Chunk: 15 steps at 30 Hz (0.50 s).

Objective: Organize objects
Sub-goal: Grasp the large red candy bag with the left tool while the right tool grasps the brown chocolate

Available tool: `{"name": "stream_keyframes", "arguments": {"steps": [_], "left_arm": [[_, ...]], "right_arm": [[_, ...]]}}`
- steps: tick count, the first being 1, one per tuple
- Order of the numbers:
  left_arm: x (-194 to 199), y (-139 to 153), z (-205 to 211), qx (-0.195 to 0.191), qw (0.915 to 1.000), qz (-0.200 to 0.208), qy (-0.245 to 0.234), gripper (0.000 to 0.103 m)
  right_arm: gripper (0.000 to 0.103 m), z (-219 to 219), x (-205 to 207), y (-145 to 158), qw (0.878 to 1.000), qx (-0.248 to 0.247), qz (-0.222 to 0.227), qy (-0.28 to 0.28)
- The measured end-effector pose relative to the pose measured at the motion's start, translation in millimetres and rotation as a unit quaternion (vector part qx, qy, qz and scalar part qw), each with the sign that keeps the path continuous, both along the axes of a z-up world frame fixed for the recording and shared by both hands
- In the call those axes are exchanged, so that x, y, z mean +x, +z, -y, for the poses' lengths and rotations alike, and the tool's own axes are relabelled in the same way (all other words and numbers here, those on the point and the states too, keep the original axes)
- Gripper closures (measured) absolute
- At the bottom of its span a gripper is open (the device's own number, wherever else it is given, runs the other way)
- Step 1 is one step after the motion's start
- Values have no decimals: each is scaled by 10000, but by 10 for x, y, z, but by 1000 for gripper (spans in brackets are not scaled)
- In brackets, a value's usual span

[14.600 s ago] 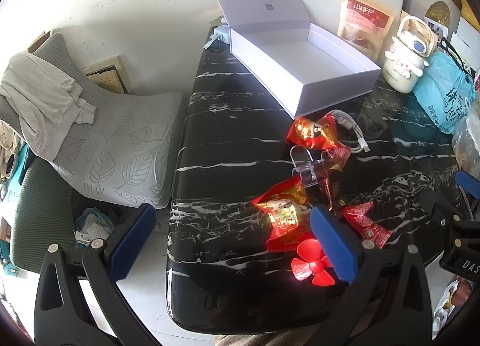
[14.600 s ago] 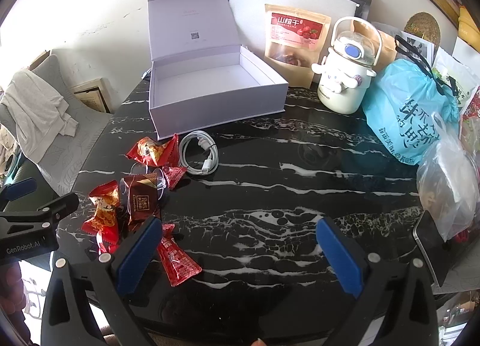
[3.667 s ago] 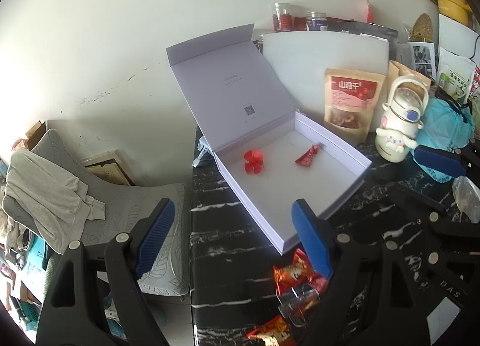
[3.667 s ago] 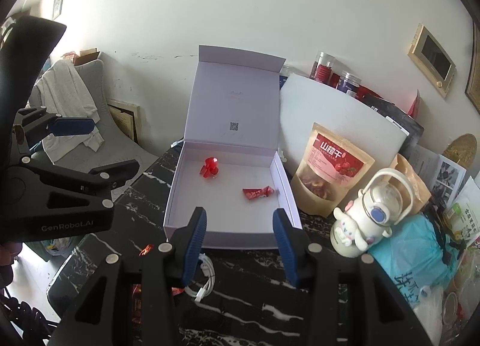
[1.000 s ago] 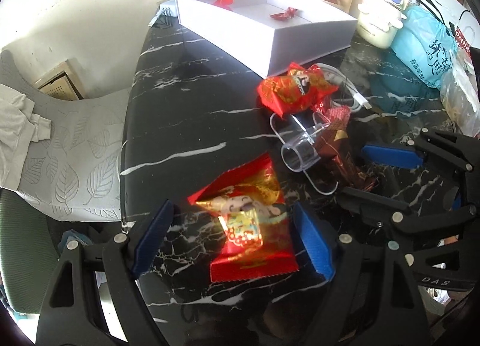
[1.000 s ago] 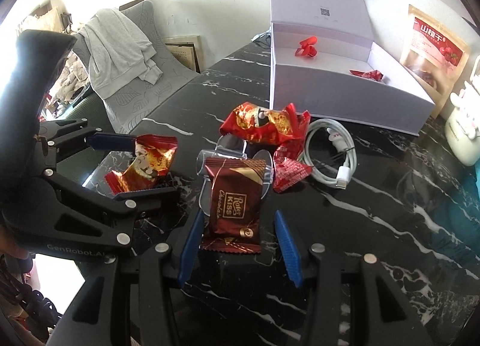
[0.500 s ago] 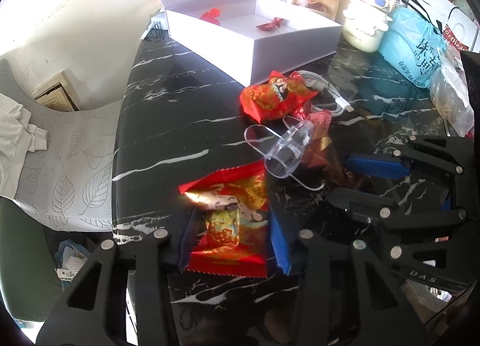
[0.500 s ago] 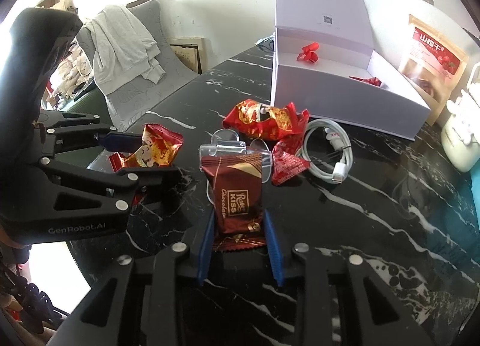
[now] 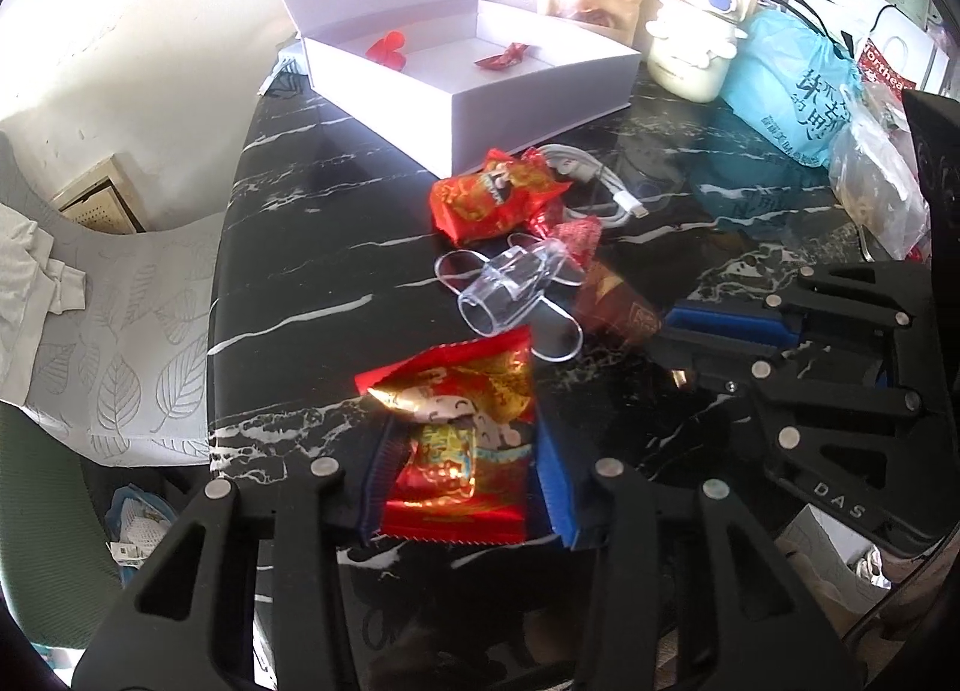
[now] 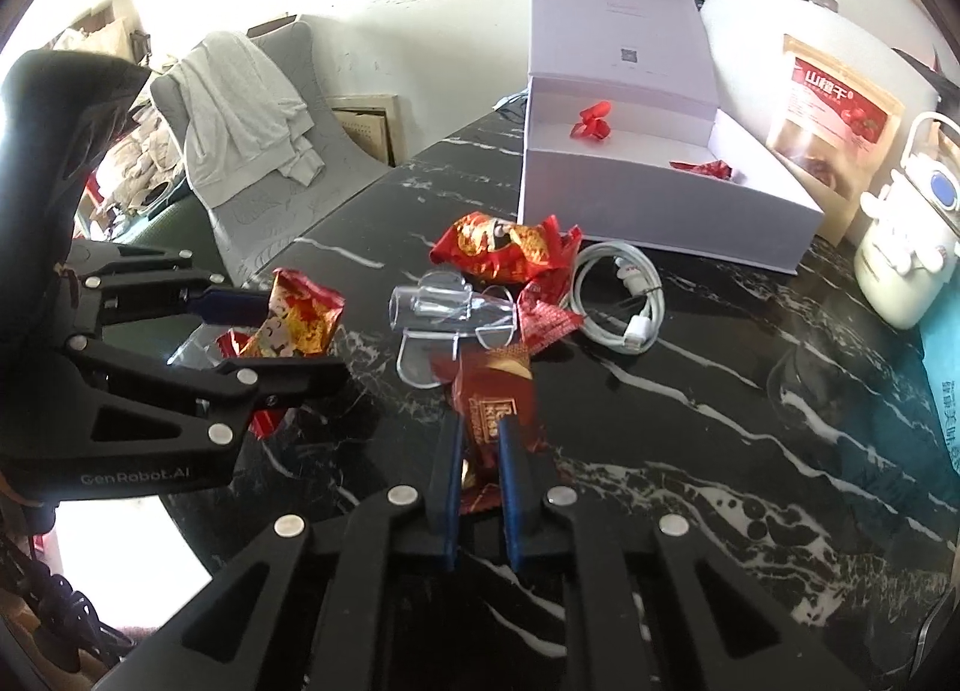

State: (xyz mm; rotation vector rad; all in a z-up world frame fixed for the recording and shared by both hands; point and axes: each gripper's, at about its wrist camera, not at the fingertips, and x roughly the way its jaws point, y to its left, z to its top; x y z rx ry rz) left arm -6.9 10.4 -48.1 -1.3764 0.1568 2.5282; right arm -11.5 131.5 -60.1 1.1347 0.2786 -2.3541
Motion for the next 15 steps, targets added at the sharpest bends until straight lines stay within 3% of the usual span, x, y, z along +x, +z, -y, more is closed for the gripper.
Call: {"name": "stream_keyframes", "arguments": {"steps": [5,6,7,9,15], "left_arm": [[7,-28,-44,38,10000,76,-44,63],[8,-34,-47,46,9999,91,-48,62],[12,-42,-54,44,9999,106,-52,63],[10,-58,-60,48,9999,138,-59,63],[-17,-102,-61,89,9997,221,-53,63]], "right_arm": [[90,-30,4,-25,10000,67,-34,11],[83,-28,12,-27,9999,90,-68,25],[65,-27,27,-27,9998,122,-141,55],[48,-37,50,-26,9996,150,-249,55],[48,-114,-17,-116,9997,-37,-178,-161]]}}
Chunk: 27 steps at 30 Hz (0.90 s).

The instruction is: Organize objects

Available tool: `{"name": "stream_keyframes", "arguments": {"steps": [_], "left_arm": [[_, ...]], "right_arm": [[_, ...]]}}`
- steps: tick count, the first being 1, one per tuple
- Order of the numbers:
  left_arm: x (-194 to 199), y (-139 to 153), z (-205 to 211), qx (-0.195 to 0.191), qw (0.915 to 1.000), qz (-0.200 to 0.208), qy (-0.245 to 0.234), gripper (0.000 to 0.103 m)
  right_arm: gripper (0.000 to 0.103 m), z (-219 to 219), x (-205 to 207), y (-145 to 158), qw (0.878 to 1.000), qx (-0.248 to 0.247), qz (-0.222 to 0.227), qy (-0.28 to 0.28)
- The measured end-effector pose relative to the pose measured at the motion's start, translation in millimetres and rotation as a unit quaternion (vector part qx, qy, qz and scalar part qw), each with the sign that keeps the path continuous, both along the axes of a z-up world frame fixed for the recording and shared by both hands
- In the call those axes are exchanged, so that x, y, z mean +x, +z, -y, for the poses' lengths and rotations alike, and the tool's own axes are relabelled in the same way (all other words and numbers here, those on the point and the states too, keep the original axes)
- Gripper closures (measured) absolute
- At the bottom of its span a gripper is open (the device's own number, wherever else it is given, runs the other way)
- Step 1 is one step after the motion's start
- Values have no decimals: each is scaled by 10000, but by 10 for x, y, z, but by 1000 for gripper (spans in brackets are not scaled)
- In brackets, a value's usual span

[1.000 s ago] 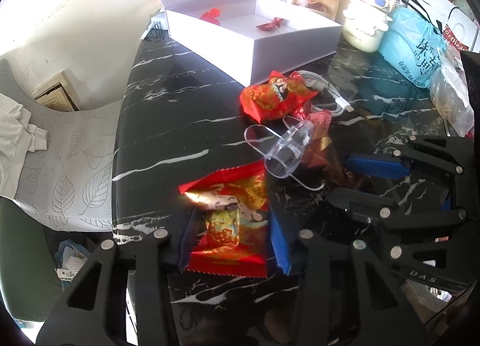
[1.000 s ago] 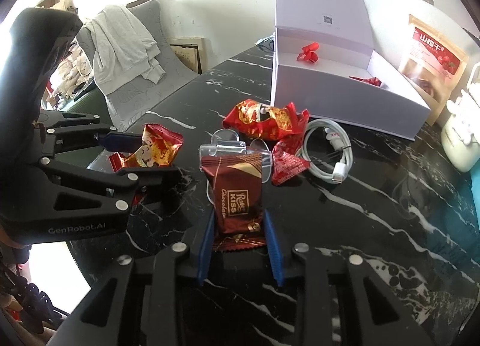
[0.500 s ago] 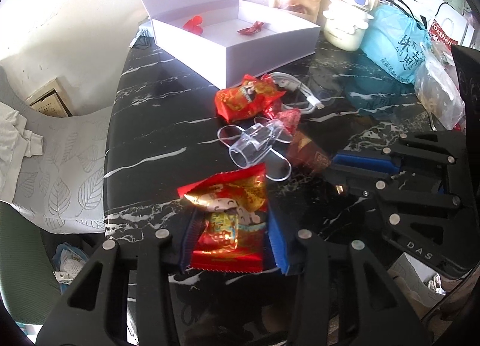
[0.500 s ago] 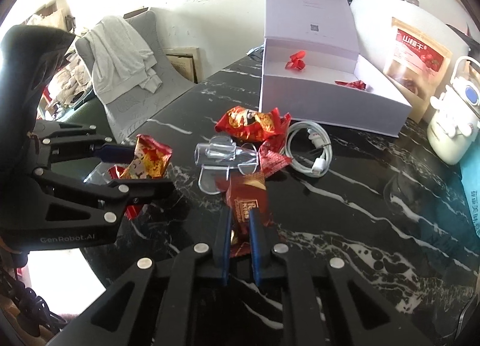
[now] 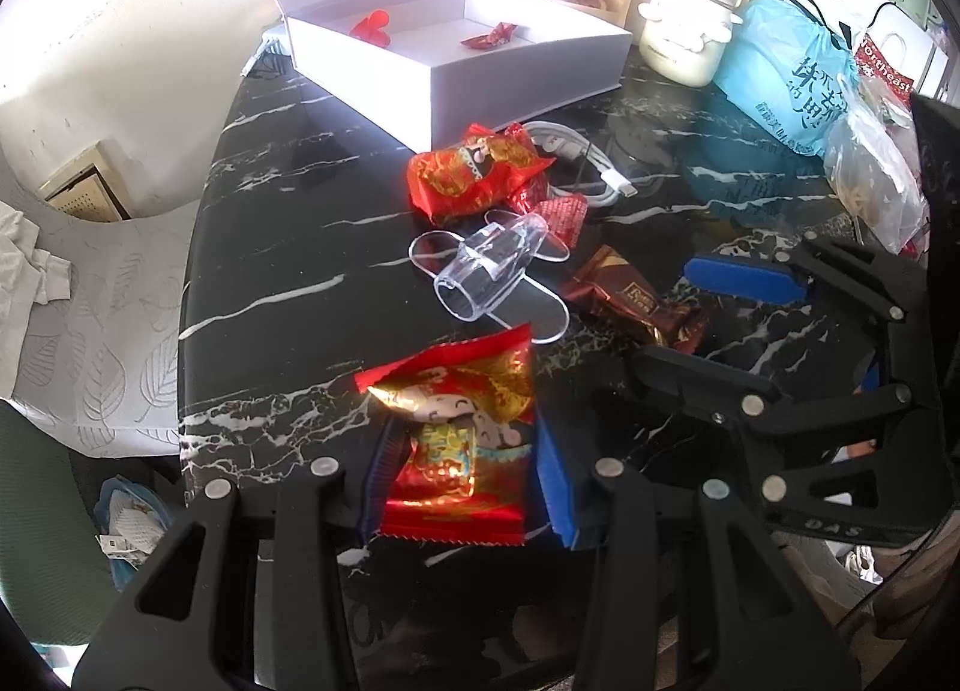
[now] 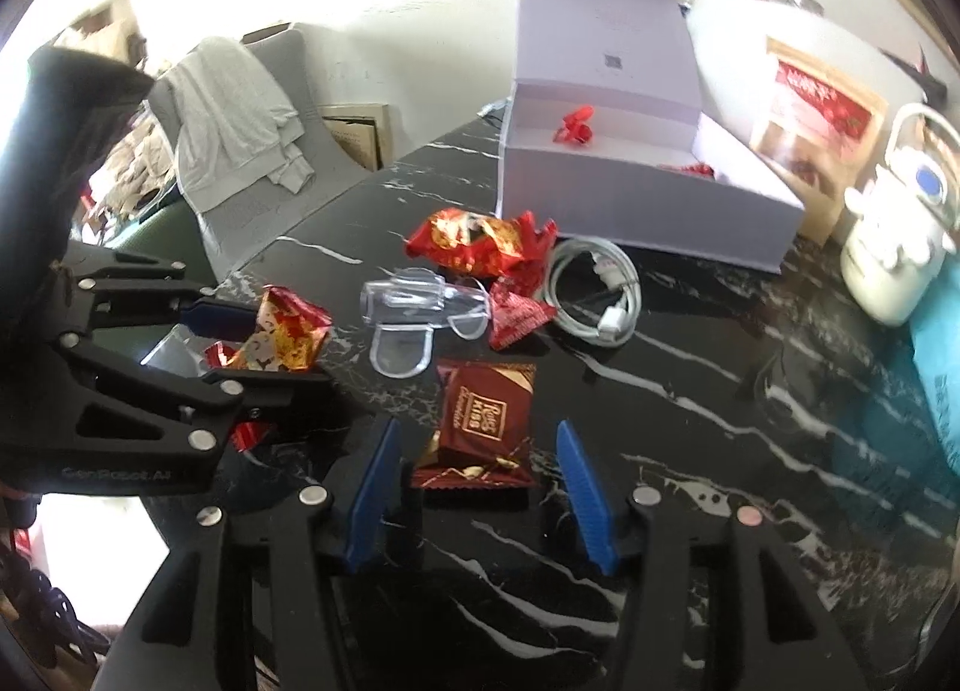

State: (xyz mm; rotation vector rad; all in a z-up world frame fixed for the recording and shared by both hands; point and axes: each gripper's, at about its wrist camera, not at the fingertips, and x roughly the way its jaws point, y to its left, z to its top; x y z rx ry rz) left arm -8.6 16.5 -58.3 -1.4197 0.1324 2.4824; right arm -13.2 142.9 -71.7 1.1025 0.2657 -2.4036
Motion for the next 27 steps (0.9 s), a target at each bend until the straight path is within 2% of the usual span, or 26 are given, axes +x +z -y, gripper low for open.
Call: {"name": "stream_keyframes", "arguments": {"steps": [3,9,10,12,20,27], "left_arm": [[-21,-8,-9,3,10000,11,-12,63],[-42,-22,-13,8,10000,15,-8,63],[-41,-22,-12,14,10000,15,-5,63],[-55,-27,-13,19,10000,15,1,62],[-65,8,-34,99,9999,21,-21,63],[-32,137,-51,78,9999,-91,-3,63]], "right_arm": [[48,-27,-60,-67,9999,-61,94,-105],[48,5,-65,-113,9996,-6,-120,-248],[49,18,-55,-120,9995,27,-168,-256],[62,28,-32,-124,9993,10,-247,-269],[62,-44,-42,-88,9993,-208,-53,-306],[62,-108,12,8,9992,-244,-99,-311]]}}
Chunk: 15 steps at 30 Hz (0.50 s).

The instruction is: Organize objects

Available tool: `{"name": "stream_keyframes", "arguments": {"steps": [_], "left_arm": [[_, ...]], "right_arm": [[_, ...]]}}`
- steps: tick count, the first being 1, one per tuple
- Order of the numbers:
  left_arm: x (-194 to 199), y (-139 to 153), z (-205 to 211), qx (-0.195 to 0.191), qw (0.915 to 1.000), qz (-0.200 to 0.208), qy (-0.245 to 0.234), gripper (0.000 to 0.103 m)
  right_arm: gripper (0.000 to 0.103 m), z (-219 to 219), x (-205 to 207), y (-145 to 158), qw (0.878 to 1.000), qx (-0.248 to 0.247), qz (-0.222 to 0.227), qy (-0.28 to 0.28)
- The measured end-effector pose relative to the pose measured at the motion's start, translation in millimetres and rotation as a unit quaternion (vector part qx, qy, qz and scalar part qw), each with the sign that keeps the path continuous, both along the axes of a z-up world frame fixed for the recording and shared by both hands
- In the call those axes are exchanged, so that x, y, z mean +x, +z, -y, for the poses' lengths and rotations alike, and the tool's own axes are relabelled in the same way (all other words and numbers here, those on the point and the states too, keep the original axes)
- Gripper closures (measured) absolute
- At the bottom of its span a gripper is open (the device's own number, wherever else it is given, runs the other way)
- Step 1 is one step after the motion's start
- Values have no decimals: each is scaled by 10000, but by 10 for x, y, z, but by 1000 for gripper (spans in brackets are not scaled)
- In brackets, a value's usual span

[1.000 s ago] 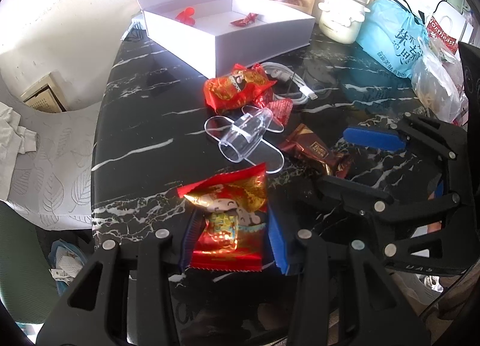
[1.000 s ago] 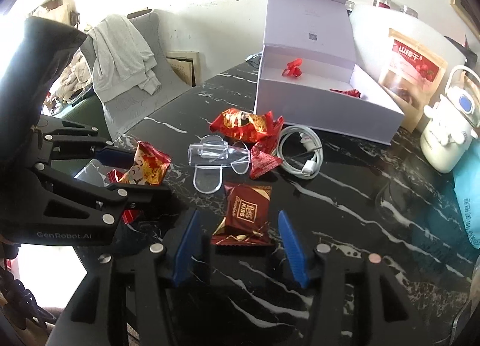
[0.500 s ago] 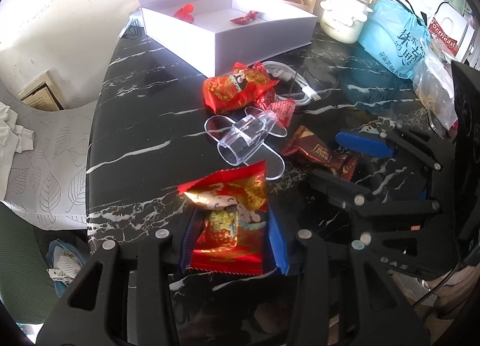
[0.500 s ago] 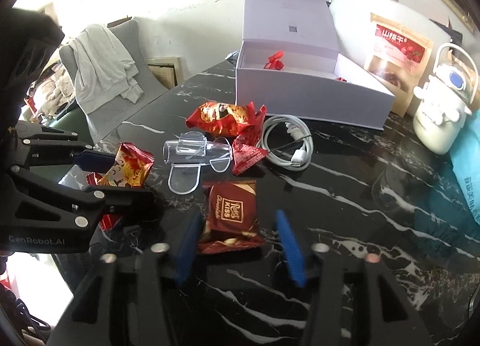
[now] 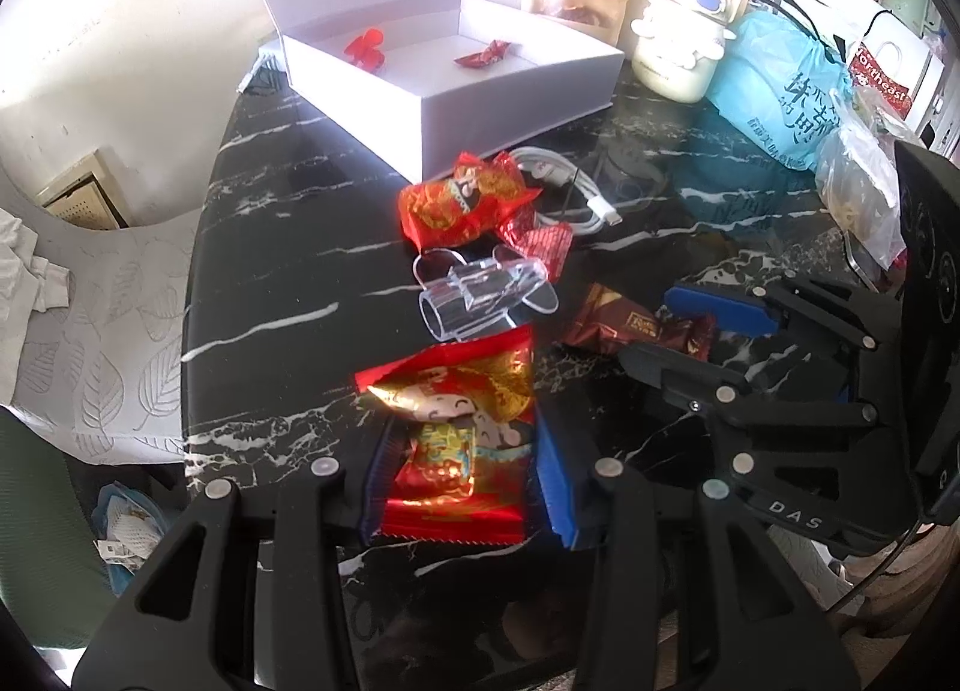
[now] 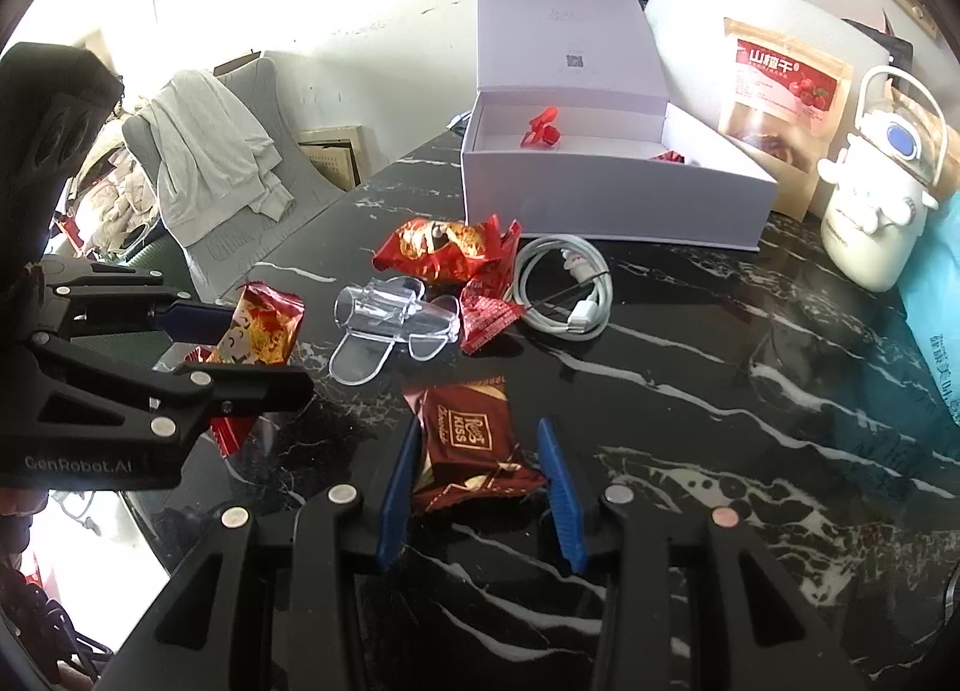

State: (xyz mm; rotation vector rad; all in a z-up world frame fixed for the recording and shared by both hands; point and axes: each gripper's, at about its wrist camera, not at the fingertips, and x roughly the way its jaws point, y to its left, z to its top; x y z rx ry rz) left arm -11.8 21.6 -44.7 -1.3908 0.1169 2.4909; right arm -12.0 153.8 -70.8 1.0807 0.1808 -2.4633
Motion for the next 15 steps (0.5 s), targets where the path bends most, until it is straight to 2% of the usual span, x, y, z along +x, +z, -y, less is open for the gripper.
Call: {"name": "stream_keyframes", "arguments": {"steps": [7,11,15], "left_arm": [[67,132,-46,-36,9999,-120,-74,63],[103,120,-84,-28,9999,-93,-125,63],[132,66,-121,-51,9998,-20,-168,63]], "right_arm": [[62,-80,86,19,9999,6,104,-39],[62,-122,143,-80,9997,-25,247,-56],[61,-104,198,-99,9998,98,167,22]]}}
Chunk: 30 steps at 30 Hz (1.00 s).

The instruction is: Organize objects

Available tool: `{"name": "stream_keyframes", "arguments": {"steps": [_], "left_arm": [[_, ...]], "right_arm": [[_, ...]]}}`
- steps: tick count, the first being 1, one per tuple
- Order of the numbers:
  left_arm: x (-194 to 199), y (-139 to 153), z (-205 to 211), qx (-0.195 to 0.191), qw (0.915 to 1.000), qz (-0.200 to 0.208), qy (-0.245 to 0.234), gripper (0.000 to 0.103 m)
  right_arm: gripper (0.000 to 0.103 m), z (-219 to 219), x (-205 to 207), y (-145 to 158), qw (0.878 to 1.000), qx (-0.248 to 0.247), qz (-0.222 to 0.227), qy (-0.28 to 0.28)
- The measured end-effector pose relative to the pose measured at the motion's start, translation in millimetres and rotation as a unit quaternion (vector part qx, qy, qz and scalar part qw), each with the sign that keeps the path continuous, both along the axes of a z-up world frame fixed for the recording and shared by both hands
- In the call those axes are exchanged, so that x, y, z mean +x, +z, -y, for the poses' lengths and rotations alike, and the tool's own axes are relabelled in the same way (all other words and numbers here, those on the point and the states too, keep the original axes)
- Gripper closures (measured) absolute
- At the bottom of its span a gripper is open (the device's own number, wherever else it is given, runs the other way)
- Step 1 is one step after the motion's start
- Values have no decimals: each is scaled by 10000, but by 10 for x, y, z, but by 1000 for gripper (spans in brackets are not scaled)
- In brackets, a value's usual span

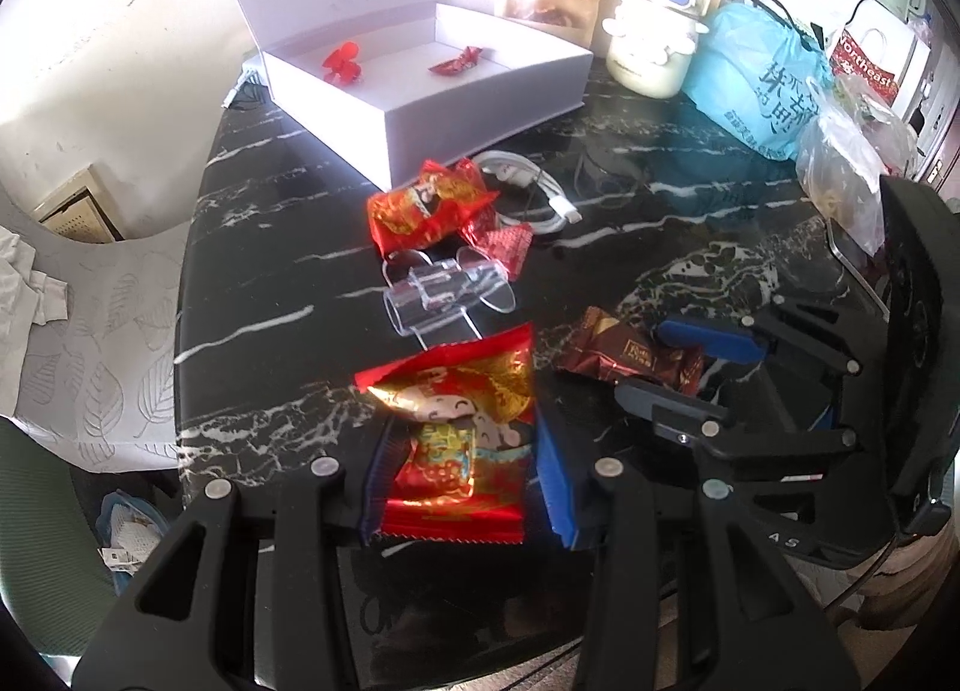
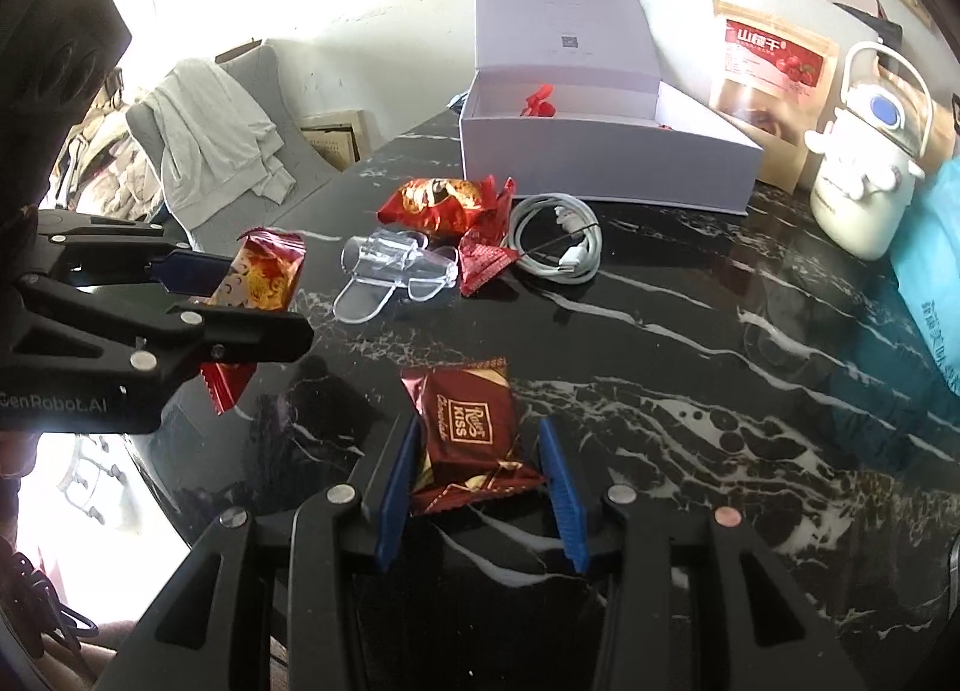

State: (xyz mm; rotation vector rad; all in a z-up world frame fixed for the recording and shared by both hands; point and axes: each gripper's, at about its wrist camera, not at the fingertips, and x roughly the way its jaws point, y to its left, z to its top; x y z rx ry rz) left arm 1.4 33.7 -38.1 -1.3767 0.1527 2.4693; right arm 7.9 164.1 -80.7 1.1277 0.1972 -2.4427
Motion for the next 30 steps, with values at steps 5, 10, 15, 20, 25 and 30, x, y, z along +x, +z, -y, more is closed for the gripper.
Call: {"name": "stream_keyframes", "arguments": {"steps": [5,10,15,20,25,30], "left_arm": [[20,-42,-7,7,10000,61,6,63],[36,-47,16,11,9999,89,44,63],[38,0,48,63,9999,80,52,63],[18,126,30,89,10000,-20,14,63],[-4,305,-28,140,9997,-171,-67,63],[-13,550,-94,132,9990,-395,-142,63]], "right_arm": [[61,113,-5,-7,9990,373,-60,230],[72,157,-36,5,9986,461,-21,243],[77,97,-50,88,9996,209,4,176],[77,56,-44,237,9998,134,-75,103],[77,-20,-22,483,9996,107,-261,-7],[77,-74,14,731,9987,116,-487,-64]]}}
